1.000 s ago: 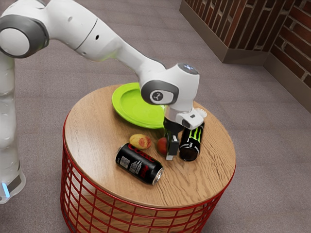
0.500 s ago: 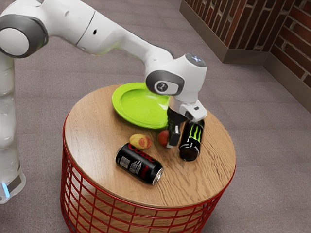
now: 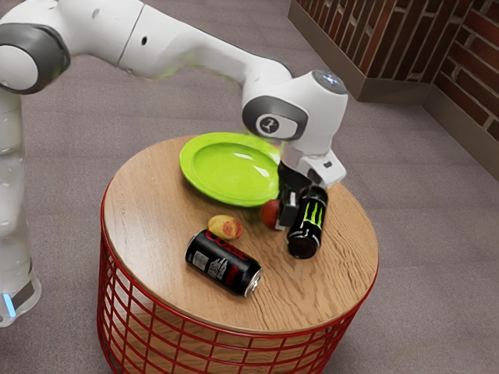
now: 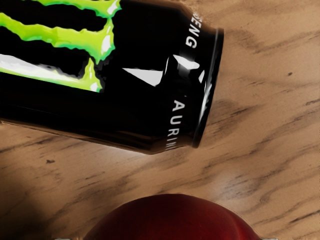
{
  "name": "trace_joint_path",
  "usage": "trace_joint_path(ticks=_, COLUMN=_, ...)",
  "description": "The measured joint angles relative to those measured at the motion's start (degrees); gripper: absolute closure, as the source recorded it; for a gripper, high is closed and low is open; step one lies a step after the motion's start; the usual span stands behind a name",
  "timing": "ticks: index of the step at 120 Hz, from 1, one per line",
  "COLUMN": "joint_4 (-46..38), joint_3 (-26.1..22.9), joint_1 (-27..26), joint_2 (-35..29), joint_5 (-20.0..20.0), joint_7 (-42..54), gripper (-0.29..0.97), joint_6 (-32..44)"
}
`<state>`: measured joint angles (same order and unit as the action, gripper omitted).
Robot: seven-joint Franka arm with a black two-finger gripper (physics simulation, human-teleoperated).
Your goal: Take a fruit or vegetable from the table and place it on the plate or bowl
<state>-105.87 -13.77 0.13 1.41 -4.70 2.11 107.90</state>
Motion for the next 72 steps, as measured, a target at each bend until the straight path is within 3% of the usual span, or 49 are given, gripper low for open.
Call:
trace_joint_path(ticks=25, joint_4=-0.1, joint_3=7.5, joint_1=-4.0, joint_2=-3.4, joint_5=-1.0, joint_7=-0.1, gripper=0.27, joint_6=-2.4)
trace_joint_path(ticks=37, joint_4=-0.2, joint_3=11.8, joint_1=-3.1, joint_2=-3.7, joint_5=-1.4, joint_7=0.0, gripper=0.26, joint_6=-3.4)
trace_joint_path(ticks=61, joint_4=-0.4, joint_3=15.9, joint_1=8.3, joint_2=-1.7, joint_5=-2.7, joint_7=0.0, gripper=0.26, joint_6=-4.3)
trace_joint_path(ticks=72, joint_4=0.2, joint_3=15.7, joint_1=14.0, joint_2=0.5, joint_5=-2.9, joint_7=0.0, gripper=0.17, joint_6=-4.6)
